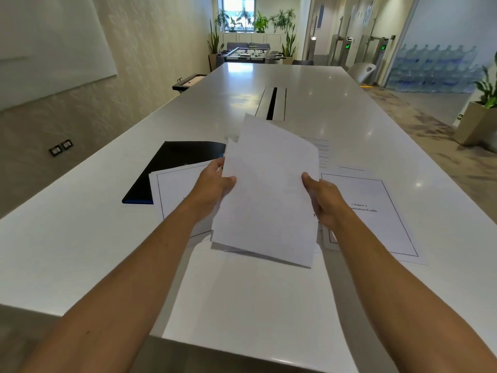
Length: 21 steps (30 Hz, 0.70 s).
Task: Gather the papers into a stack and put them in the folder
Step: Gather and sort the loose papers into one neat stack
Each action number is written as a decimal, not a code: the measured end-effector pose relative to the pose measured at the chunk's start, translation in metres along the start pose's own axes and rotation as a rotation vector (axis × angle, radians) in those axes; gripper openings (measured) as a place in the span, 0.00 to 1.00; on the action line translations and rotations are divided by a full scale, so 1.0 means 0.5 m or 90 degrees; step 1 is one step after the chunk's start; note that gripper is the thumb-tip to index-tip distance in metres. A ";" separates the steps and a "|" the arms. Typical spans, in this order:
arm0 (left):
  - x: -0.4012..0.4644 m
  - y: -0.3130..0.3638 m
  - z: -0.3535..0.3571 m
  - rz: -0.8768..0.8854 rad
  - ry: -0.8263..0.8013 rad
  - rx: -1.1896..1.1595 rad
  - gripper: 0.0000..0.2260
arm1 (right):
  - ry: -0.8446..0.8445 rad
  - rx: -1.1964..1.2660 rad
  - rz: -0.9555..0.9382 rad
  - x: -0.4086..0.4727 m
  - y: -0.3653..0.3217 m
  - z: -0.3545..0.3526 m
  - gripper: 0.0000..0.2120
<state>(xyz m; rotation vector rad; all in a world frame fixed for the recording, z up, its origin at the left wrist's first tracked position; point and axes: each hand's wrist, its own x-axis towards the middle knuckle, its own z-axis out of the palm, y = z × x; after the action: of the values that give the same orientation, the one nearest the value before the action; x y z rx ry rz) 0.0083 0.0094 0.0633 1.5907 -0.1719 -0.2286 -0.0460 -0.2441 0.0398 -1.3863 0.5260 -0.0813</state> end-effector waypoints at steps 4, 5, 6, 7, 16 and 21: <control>-0.007 -0.032 -0.006 -0.121 0.032 0.051 0.18 | 0.009 -0.043 0.025 -0.011 0.011 0.002 0.22; -0.010 -0.042 -0.008 -0.146 0.031 0.085 0.17 | 0.018 -0.082 0.042 -0.011 0.011 0.003 0.18; -0.013 -0.051 -0.009 -0.165 0.031 0.105 0.16 | 0.024 -0.112 0.063 -0.006 0.011 0.001 0.14; -0.015 -0.059 -0.009 -0.179 0.034 0.108 0.16 | 0.036 -0.134 0.077 -0.005 0.011 0.002 0.13; -0.012 -0.082 -0.022 -0.098 0.259 0.383 0.10 | 0.073 -0.208 -0.022 0.028 0.034 -0.002 0.29; -0.007 -0.092 -0.077 -0.206 0.497 0.517 0.25 | 0.102 -0.258 -0.101 0.037 0.037 -0.013 0.11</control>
<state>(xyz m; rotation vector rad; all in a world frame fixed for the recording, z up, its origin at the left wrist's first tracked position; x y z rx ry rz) 0.0132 0.0489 0.0187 2.3897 0.6845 0.2662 -0.0367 -0.2531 0.0162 -1.8277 0.5851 -0.2260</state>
